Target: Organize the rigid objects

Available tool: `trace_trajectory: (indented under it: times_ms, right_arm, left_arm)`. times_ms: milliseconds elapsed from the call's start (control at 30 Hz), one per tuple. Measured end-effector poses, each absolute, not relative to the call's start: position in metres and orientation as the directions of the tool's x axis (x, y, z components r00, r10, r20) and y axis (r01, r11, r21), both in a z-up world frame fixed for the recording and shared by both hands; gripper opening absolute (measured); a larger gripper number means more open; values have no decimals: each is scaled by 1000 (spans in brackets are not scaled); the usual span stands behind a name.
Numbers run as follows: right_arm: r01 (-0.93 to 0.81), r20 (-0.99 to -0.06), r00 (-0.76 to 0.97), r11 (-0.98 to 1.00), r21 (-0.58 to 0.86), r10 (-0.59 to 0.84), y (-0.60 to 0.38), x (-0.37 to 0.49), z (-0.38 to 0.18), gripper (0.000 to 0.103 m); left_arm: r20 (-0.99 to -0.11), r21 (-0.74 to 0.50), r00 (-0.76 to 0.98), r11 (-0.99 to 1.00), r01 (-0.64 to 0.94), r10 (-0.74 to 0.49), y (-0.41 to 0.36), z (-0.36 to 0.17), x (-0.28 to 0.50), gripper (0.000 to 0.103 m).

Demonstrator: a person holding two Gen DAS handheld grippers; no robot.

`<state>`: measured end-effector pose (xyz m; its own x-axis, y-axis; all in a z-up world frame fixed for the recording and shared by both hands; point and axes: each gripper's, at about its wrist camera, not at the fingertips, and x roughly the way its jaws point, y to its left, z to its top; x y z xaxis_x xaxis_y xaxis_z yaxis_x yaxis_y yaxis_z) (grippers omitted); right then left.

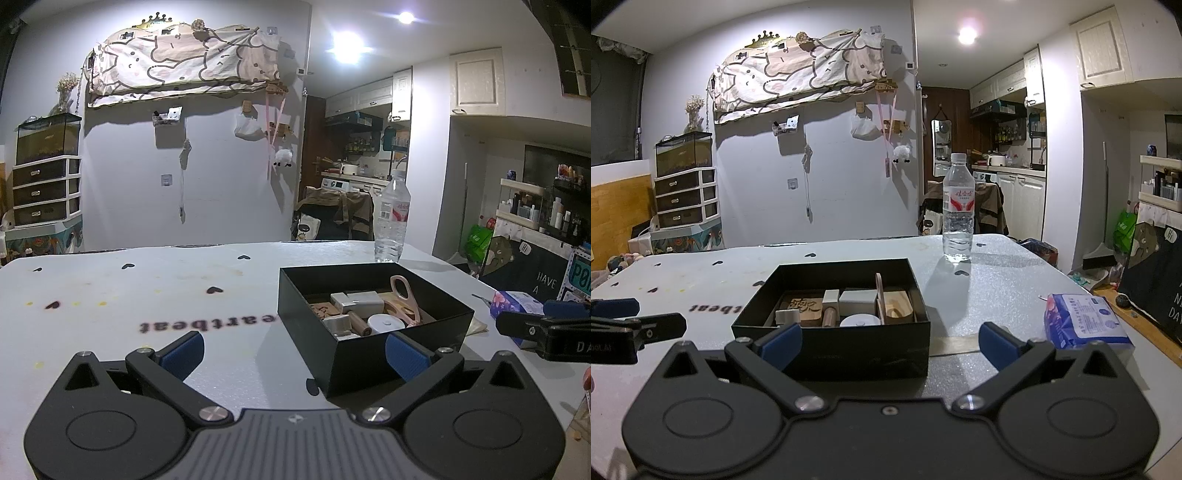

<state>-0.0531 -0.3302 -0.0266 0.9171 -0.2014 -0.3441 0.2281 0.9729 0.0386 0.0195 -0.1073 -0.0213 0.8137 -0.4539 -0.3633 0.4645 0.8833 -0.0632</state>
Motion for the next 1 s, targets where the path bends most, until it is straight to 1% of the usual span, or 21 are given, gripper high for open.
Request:
trace_trajectory:
  times_ms: [1000]
  right_arm:
    - [232, -338, 919, 972, 41, -205, -333, -57, -22, 103]
  left_arm:
    - [-361, -60, 816, 885, 462, -451, -108, -20, 19, 103]
